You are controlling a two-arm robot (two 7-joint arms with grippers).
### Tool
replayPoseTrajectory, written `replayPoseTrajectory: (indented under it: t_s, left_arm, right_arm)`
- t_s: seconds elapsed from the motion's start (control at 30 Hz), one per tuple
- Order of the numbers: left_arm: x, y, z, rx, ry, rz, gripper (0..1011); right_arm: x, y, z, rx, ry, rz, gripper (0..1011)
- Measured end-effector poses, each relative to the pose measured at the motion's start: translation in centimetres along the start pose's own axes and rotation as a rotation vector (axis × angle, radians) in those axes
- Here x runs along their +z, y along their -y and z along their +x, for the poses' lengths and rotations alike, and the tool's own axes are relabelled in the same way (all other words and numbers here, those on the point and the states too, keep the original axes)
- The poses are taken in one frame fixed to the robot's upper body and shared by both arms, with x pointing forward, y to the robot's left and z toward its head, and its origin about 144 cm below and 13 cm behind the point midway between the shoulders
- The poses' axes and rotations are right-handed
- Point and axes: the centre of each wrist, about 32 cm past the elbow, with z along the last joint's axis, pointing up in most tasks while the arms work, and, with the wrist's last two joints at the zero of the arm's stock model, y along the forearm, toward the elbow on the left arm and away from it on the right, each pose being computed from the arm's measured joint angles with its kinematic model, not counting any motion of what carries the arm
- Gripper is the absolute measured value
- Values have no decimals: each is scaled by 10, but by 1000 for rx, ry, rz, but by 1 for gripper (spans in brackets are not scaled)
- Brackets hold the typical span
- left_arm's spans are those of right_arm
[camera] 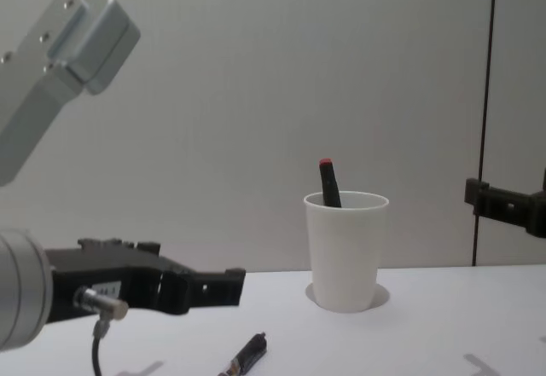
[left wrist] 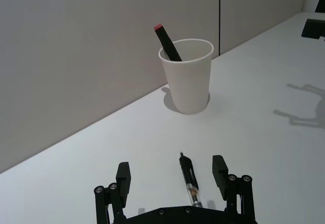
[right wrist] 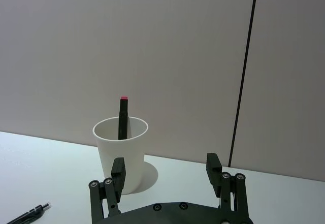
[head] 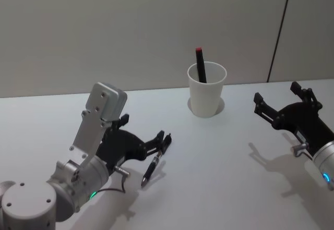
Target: Place the pen into the pen holder.
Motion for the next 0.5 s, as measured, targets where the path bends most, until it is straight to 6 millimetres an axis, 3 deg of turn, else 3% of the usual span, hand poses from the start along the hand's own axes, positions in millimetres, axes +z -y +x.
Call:
replayPoseTrajectory:
  t_s: [0.5]
  left_arm:
    - [3,-9,-5,-25,-40,124,1001]
  right_arm:
    - [0,0,0,0,0,0,1001]
